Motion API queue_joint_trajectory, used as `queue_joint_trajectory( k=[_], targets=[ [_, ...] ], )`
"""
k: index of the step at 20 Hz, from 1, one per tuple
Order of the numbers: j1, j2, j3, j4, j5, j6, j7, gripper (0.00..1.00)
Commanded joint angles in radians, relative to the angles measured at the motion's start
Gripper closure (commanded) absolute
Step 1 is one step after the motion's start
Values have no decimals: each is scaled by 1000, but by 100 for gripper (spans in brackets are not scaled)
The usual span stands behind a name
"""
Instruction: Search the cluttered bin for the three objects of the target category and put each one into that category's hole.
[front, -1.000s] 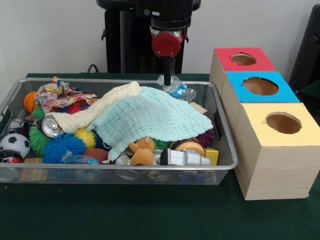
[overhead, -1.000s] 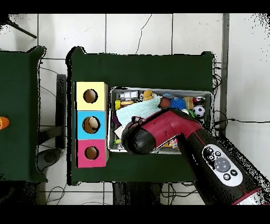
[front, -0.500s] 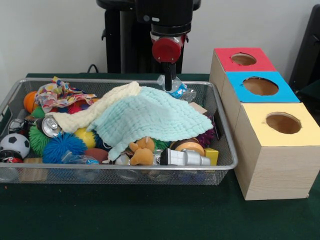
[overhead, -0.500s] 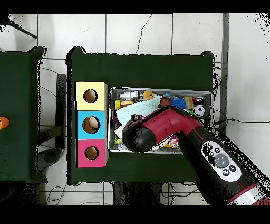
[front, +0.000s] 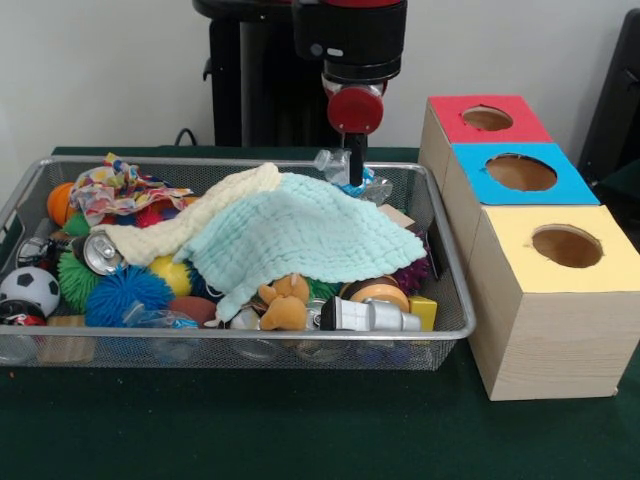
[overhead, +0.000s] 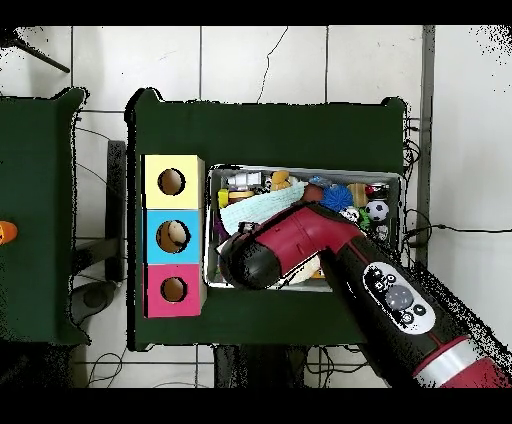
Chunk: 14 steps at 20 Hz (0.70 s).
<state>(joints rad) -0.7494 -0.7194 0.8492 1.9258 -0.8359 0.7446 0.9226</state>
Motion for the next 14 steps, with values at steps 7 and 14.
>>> queue_joint_trajectory(
  k=[7,14],
  targets=[
    [-60,-64,-47,90,-35,23,-68,0],
    [-91,-52,-41,82,-62,24,-108,0]
  ],
)
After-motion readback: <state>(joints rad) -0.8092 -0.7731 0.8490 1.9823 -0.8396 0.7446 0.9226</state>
